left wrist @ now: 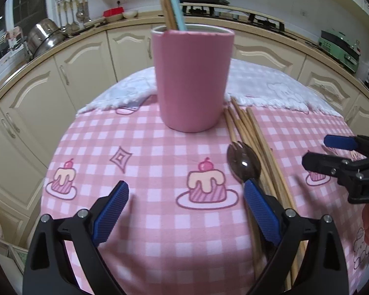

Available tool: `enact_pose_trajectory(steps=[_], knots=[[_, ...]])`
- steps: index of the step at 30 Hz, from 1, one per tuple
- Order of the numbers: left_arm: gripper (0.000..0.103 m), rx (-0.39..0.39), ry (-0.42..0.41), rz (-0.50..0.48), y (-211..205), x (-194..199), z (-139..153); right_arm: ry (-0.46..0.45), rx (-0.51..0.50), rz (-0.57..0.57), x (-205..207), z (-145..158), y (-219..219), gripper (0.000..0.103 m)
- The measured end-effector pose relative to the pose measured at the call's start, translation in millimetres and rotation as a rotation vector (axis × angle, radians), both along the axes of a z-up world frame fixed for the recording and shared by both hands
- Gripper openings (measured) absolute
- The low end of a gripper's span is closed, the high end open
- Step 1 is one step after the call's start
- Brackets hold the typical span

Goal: Organize utensils
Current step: 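Lower both open tools back to the remaining chopsticks and spoon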

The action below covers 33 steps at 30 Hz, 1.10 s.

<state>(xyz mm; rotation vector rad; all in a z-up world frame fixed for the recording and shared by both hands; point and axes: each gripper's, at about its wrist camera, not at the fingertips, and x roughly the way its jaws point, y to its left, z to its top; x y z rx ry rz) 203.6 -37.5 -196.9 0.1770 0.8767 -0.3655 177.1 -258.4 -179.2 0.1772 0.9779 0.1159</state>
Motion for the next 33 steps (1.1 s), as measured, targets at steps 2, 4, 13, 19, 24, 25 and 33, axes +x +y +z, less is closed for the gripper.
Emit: enact_pose_trajectory(steps=[2,4,13,19,24,25,33], knots=[[0.093,0.015,0.011,-0.010,-4.4,1.5,-3.1,0.004,0.002,-0.005,0.7,-1.6,-2.4,0.094],[0.093,0.023,0.023,-0.016,-7.8,3.2,-6.1,0.006,0.002,-0.012,1.2,-2.9,-5.0,0.094],[0.093,0.065,0.049,-0.039,-26.5,14.2,-10.6,0.014,-0.008,-0.001,3.6,-5.3,-5.8,0.094],[0.083,0.041,0.064,-0.024,-24.9,28.2,-7.5,0.022,-0.042,0.032,4.4,-7.0,3.7,0.094],[0.079,0.052,0.060,-0.045,-20.6,28.6,-6.6,0.032,-0.092,0.087,6.1,-11.2,24.7,0.093],[0.079,0.050,0.060,-0.045,-18.4,28.8,-6.6,0.033,-0.105,0.088,7.0,-12.5,28.0,0.093],[0.079,0.042,0.051,-0.045,-14.1,28.6,-7.6,0.057,-0.156,0.097,12.7,-12.4,40.0,0.093]])
